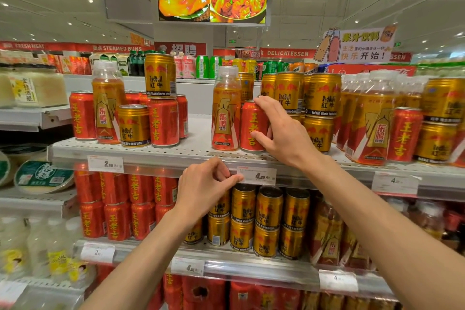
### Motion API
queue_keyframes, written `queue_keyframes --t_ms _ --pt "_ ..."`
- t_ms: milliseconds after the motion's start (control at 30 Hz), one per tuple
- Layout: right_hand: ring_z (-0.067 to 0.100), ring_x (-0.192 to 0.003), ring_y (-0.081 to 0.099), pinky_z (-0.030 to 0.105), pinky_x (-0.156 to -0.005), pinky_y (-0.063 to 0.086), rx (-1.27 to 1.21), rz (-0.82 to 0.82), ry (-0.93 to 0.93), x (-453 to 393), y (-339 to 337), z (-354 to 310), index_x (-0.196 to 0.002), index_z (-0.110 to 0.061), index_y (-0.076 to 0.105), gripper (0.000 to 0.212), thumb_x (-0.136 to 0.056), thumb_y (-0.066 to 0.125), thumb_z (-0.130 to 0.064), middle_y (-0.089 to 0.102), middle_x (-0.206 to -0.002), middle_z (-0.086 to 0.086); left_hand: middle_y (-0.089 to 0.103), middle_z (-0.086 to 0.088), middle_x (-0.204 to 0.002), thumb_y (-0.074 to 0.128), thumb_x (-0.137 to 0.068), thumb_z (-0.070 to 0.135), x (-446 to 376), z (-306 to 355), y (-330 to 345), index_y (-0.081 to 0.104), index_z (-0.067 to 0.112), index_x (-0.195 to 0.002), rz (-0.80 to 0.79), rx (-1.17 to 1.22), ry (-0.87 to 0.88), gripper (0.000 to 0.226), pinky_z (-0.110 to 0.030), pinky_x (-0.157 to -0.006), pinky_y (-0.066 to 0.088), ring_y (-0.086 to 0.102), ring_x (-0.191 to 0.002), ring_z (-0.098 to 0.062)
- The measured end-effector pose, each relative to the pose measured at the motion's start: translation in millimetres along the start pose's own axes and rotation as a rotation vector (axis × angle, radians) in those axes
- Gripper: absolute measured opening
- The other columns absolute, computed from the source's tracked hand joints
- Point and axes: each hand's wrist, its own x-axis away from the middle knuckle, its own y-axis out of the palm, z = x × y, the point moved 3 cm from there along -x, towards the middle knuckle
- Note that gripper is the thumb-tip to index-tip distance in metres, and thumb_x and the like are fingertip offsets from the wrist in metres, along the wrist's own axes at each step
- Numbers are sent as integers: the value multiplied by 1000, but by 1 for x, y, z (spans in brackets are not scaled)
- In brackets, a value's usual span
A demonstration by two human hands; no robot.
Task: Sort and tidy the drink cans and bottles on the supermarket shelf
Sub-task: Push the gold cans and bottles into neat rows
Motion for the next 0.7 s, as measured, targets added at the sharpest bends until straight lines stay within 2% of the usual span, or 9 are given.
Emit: queue_keyframes --t_ms 133,233,300,400,500,700 --pt "25 -114 65 41 -86 60 12 -11 5 1 -1 0 -158 -23 23 80 -94 68 -38 22 -166 -1 67 13 -61 78 -74 67 1 7 0 64 25 -70 27 -40 -33 44 -28 -63 52 64 -64 -1" --pt "17 -95 67 37 -78 62 23 -20 -11 6 -3 -1 -160 -25 21 81 -94 68 -33 17 -168 -3 67 13 -62 76 -72 72 1 10 1 63 25 -71 30 -70 -75 48 -31 -65 54 66 -67 -5" --pt "12 -81 64 33 -69 62 17 34 -40 13 -7 -1 -157 -22 28 75 -94 68 -29 23 -166 0 67 12 -63 75 -71 74 2 12 2 62 26 -71 30 -85 -91 50 -32 -66 54 66 -68 -8" --pt "5 -70 58 27 -58 59 10 169 -16 26 -20 9 -149 -14 43 64 -92 70 -24 37 -157 6 67 11 -63 74 -70 76 3 13 2 61 25 -71 42 -91 -100 53 -32 -65 53 66 -68 -10" --pt "8 -64 60 20 -51 53 20 245 60 33 -33 24 -148 -11 45 61 -94 69 -25 36 -158 6 68 11 -64 73 -70 77 4 14 3 60 25 -71 48 -89 -110 53 -33 -66 54 67 -69 -11" --pt "15 -55 61 33 -52 58 102 244 149 21 -38 35 -158 -19 25 74 -97 62 -39 18 -167 4 68 10 -63 73 -69 78 5 15 3 59 26 -70 54 -86 -115 54 -33 -65 53 67 -68 -11"
